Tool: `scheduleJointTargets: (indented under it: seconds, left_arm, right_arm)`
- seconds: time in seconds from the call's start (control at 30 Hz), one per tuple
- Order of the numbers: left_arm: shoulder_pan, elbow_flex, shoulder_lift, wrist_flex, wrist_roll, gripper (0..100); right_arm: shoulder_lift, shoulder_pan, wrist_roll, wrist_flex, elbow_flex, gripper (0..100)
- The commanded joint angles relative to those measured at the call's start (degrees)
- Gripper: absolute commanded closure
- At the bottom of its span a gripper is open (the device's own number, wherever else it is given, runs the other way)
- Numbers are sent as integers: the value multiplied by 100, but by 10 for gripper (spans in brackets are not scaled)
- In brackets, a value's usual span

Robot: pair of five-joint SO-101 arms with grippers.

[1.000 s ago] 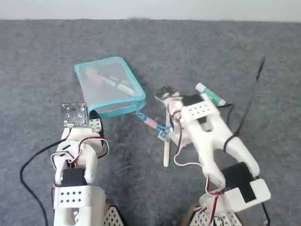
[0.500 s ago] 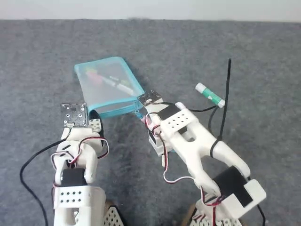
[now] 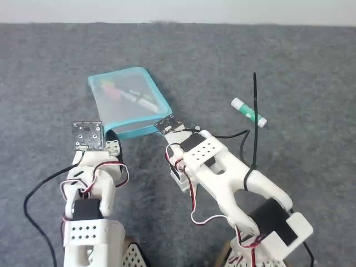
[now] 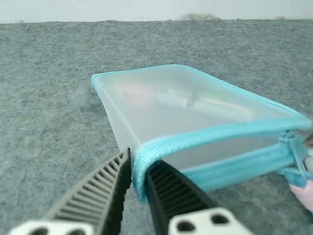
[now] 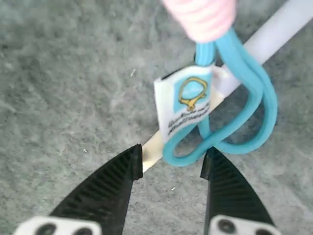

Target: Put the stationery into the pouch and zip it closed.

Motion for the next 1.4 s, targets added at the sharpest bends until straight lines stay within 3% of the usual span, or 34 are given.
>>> scheduleJointTargets:
  seconds: [0.0,0.2,0.37,0.6,0.8,1.03,1.17,1.37]
  left_arm:
    - [-44,-198,-79,-185,70,987]
    - [-44,-198,-79,-176,70,987]
    - [-44,-198,-79,-185,79,987]
    - [-44,-198,-79,-176,62,987]
    - [-44,-198,-79,-185,53,987]
    - [-44,-198,-79,-185,53,987]
    - [-44,-198,-79,-193,53,987]
    - [-35,-198,-79,-193,53,987]
  right_arm:
    - [-321,-13,-9,-48,-26,794]
    - [-57,1068,18,-57,-53,792]
    - [602,1991,703,-101,-352,790]
    - [919,3231,853,-40,-993,790]
    - [778,3451,2013,462,-1336,790]
    - [31,3793,2075,505,-2136,790]
    - [-4,4004,2180,-31,-2840,790]
    - [629,4022,3842,-822,-2884,790]
